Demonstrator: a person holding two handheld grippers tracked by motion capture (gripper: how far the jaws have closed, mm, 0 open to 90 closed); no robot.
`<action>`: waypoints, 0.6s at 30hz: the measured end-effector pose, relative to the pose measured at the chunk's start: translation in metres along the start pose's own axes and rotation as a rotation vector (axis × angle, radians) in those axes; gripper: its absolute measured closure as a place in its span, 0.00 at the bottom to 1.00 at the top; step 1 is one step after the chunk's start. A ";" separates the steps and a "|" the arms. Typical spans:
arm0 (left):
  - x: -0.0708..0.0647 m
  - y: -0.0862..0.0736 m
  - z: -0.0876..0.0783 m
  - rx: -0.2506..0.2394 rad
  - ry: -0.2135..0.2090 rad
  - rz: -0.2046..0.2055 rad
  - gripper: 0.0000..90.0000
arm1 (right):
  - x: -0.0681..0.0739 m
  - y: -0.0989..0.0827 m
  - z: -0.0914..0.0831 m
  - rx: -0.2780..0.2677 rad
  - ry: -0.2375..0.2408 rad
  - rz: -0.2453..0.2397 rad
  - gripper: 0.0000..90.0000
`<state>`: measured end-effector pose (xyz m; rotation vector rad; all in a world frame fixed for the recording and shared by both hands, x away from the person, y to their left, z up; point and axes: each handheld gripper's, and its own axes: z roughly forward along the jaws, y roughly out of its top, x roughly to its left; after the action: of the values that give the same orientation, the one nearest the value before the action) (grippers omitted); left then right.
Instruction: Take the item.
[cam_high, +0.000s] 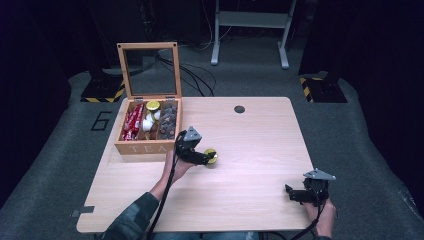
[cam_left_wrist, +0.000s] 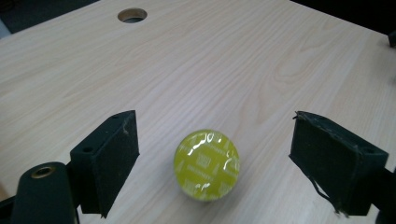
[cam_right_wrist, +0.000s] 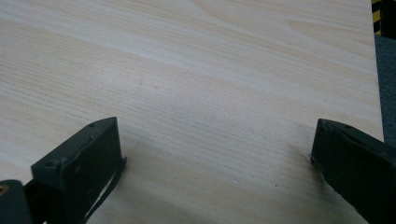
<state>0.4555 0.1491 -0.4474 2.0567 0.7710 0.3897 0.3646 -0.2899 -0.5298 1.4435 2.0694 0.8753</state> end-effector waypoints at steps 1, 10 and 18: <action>0.000 -0.002 -0.006 -0.004 0.003 0.011 0.16 | 0.000 0.000 0.000 0.000 -0.001 0.001 0.01; 0.004 -0.028 -0.057 -0.010 0.068 0.030 0.12 | 0.000 0.000 0.000 0.001 -0.003 0.006 0.01; 0.014 -0.063 -0.096 0.014 0.150 0.024 0.10 | 0.000 0.000 0.000 0.003 -0.003 0.010 0.01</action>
<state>0.3907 0.2455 -0.4455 2.0684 0.8406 0.5582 0.3644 -0.2896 -0.5297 1.4577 2.0632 0.8736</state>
